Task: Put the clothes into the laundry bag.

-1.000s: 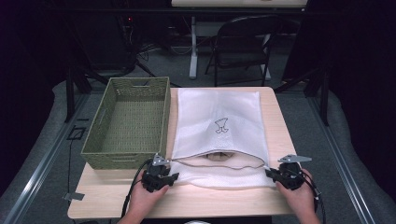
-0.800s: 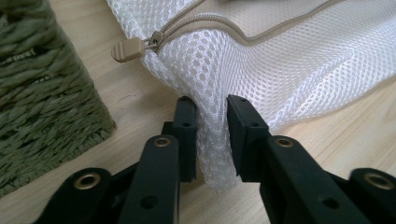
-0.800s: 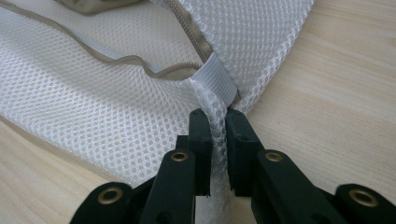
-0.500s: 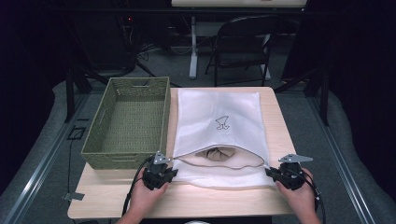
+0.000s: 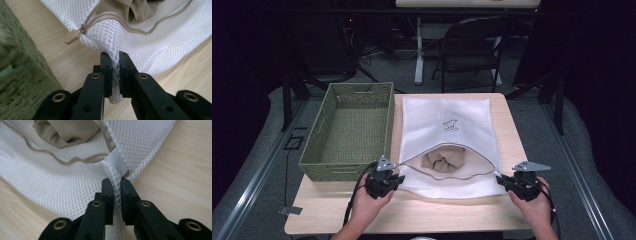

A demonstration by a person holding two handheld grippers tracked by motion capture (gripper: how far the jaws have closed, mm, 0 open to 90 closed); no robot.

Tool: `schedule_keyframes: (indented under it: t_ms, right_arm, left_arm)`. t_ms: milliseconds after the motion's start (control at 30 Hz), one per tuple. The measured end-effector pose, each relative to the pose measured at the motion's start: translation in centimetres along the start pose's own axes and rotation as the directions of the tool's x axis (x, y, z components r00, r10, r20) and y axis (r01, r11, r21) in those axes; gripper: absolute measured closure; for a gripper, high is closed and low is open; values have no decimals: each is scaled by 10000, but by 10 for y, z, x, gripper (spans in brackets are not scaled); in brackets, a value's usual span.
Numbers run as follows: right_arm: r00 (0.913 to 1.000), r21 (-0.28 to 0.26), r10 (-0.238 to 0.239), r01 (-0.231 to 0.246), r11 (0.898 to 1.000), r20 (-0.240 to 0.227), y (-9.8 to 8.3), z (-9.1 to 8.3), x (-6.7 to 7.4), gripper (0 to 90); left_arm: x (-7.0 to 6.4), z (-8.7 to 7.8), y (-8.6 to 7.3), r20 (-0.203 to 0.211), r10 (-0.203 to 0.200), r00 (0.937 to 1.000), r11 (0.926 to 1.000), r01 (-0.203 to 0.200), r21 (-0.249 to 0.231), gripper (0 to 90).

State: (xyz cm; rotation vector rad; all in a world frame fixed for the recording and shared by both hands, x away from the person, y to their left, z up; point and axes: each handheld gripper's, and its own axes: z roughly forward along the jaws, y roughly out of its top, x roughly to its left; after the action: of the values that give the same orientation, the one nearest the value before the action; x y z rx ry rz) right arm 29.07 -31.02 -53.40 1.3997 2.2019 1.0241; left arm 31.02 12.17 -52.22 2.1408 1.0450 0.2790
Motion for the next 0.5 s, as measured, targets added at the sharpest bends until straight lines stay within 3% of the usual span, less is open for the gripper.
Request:
schedule_keyframes:
  t_ms: [500]
  right_arm:
    - [9998, -405, -177, 178, 9990, 40, 19, -12, -4, 831]
  left_arm:
    - [7, -23, 32, -246, 306, 9992, 9979, -319, -560, 843]
